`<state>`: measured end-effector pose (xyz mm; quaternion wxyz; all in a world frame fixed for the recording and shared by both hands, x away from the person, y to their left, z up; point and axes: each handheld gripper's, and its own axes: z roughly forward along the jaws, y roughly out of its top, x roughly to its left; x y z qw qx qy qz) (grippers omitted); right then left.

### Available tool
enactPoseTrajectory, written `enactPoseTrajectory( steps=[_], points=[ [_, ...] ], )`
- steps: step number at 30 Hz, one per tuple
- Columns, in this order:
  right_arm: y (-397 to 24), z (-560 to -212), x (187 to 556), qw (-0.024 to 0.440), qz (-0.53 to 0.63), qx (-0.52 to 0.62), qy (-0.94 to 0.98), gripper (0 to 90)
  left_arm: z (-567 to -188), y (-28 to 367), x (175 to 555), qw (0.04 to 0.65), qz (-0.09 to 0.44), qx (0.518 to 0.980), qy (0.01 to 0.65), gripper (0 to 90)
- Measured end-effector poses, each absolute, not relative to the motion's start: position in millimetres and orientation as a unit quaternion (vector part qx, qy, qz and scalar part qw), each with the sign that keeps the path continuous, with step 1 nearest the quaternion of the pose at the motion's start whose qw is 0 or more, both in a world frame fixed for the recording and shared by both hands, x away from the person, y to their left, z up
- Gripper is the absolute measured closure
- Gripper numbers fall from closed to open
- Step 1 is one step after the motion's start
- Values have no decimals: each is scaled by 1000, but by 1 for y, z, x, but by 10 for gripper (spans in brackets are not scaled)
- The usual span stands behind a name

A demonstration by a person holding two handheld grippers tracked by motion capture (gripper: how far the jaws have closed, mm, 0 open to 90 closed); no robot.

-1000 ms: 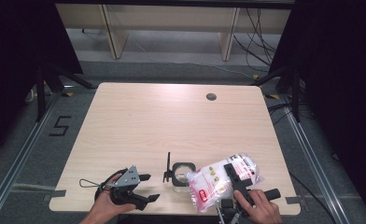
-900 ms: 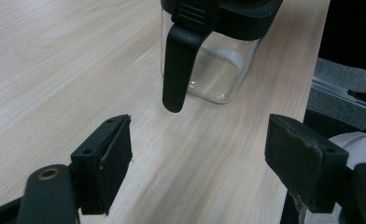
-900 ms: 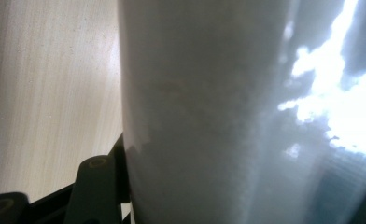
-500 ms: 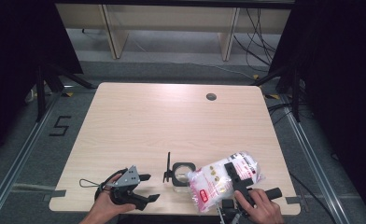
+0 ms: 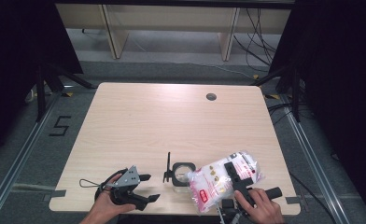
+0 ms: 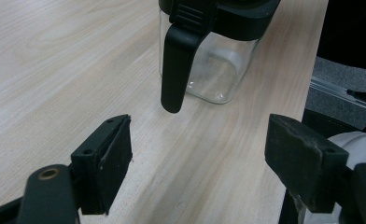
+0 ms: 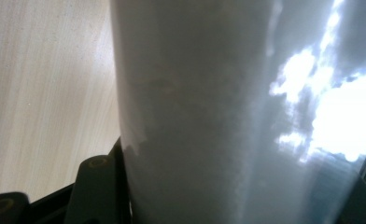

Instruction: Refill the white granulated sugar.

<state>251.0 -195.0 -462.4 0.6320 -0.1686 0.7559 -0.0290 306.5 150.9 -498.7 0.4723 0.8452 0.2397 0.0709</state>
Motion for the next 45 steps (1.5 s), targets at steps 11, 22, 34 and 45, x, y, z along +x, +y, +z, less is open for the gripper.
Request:
enactPoseTrajectory(
  steps=[11,22,34,45],
  points=[
    [-198,-466,254,635,-3,-162,755,440,-499,152,307,473,74,845,237,227],
    [-197,-466,251,646,-6,-158,747,439,-500,150,305,478,64,838,256,227],
    [-197,-464,252,643,-6,-168,748,439,-499,151,306,474,69,841,251,227],
    [-199,-466,252,640,0,-156,752,440,-499,151,305,474,68,841,253,227]
  ],
)
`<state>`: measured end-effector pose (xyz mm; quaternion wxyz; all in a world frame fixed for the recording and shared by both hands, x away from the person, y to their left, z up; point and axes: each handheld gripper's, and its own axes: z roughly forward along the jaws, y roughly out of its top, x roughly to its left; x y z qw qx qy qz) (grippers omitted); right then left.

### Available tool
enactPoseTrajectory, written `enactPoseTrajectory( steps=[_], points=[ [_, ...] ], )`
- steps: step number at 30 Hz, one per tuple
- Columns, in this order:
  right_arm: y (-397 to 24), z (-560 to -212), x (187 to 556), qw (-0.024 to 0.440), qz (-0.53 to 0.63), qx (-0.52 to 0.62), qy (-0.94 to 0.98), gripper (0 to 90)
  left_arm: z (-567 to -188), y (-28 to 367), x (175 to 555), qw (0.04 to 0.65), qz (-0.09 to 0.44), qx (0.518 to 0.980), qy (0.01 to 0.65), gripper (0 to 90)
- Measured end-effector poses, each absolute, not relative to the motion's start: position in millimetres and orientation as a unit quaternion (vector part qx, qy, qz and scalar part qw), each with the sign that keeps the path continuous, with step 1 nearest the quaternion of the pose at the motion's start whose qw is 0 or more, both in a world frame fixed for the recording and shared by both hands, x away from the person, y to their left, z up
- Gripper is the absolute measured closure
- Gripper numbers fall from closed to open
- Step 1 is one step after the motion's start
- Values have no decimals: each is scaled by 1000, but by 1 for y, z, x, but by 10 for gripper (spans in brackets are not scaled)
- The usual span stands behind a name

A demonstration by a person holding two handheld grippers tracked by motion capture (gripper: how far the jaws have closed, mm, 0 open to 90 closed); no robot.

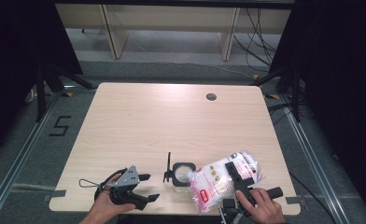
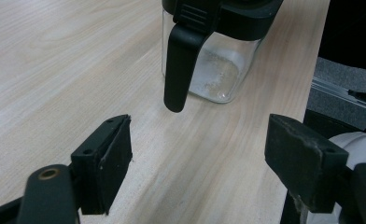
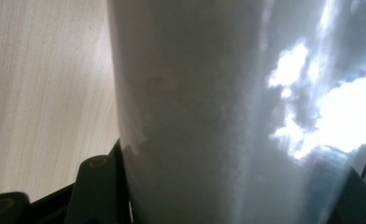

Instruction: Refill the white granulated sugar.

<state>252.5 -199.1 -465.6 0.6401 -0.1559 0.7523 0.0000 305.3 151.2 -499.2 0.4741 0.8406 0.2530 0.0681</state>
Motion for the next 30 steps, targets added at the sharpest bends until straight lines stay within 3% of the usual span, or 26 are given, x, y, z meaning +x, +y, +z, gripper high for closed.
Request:
enactPoseTrajectory(
  steps=[30],
  points=[
    [-200,-463,249,650,-9,-157,744,440,-499,151,305,476,65,840,254,227]
  ],
)
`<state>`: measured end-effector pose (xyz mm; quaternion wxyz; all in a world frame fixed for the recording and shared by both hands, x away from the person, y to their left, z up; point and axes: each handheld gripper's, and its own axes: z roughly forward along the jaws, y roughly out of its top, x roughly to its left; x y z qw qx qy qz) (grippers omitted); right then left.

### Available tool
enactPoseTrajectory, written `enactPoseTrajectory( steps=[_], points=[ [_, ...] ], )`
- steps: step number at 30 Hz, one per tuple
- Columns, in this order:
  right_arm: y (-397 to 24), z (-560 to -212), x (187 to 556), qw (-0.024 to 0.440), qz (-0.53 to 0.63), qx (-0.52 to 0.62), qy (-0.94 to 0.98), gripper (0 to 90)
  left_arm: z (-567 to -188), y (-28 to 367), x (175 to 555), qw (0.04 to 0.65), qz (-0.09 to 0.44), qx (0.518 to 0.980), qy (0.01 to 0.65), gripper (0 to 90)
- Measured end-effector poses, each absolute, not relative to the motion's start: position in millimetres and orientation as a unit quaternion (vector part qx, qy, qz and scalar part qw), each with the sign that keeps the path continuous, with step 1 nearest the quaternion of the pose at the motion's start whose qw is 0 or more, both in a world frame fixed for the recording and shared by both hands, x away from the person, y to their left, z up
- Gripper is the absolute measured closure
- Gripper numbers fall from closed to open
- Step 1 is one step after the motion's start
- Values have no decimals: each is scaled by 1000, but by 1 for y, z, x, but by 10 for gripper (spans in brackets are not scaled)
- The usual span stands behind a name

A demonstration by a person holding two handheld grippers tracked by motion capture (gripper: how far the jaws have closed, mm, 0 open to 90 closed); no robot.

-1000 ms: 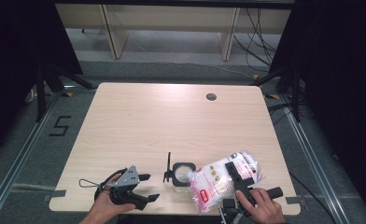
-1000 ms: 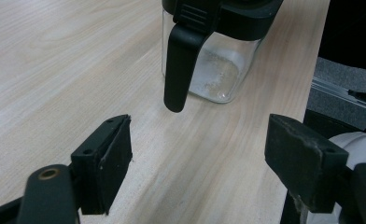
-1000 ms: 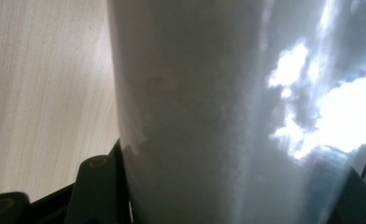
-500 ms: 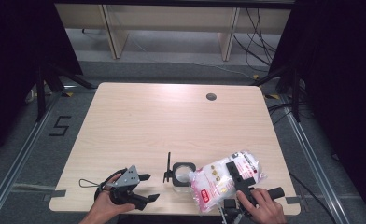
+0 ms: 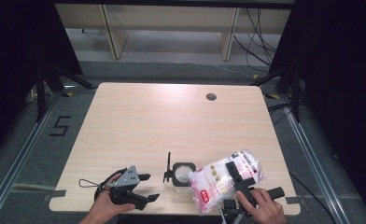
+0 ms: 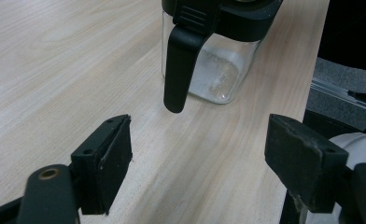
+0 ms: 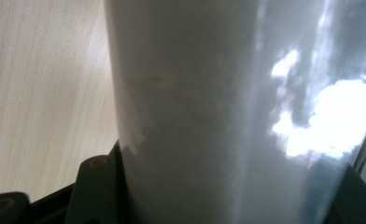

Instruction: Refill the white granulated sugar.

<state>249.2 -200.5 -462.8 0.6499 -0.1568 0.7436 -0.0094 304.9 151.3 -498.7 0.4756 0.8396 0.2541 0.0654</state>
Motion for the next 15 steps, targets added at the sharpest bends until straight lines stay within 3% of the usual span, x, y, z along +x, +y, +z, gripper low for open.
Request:
enactPoseTrajectory(
  steps=[15],
  points=[
    [-200,-460,250,645,-15,-171,744,440,-497,153,306,465,72,847,247,228]
  ],
)
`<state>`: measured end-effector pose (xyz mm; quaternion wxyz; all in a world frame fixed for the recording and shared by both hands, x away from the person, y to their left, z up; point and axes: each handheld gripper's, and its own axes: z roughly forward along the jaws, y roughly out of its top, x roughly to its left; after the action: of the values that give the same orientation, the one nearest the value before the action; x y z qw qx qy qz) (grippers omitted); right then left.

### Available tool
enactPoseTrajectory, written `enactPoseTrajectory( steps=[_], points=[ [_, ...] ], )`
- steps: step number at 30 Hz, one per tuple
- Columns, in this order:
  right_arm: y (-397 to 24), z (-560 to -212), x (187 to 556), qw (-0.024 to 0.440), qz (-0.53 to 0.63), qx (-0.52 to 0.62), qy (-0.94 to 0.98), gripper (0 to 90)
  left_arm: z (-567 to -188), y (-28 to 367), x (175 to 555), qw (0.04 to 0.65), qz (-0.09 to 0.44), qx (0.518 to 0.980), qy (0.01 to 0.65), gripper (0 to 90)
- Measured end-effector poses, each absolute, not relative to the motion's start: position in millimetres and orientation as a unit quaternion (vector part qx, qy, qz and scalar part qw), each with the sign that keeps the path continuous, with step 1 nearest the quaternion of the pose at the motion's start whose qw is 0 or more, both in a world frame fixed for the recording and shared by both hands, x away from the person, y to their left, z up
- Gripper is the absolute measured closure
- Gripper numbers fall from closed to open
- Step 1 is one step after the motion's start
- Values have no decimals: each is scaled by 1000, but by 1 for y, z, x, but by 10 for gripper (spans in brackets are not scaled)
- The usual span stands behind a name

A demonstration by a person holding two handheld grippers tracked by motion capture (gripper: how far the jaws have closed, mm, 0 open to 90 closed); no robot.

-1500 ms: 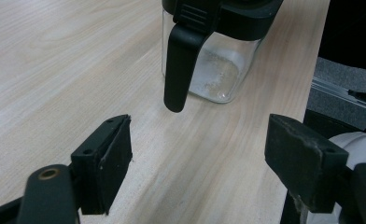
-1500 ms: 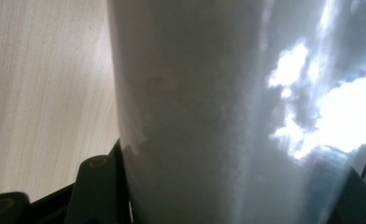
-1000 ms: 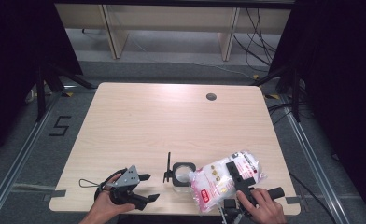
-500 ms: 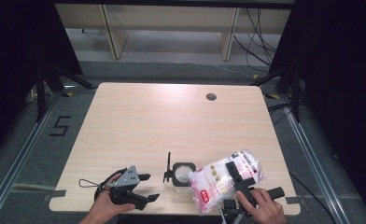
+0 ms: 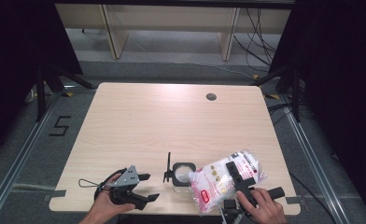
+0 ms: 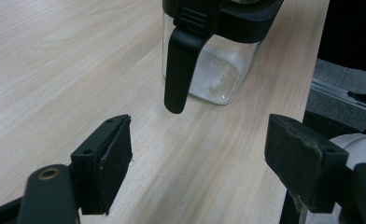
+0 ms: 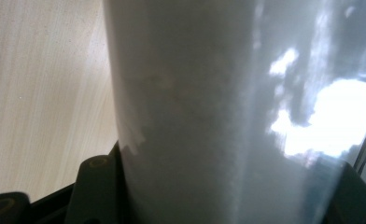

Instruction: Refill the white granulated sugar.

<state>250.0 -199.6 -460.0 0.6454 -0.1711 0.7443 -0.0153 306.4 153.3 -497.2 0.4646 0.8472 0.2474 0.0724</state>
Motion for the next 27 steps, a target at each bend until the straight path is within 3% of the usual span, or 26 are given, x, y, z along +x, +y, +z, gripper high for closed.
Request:
enactPoseTrajectory(
  steps=[27],
  points=[
    [-200,-460,249,652,-10,-169,739,440,-497,153,306,469,70,844,251,227]
  ],
)
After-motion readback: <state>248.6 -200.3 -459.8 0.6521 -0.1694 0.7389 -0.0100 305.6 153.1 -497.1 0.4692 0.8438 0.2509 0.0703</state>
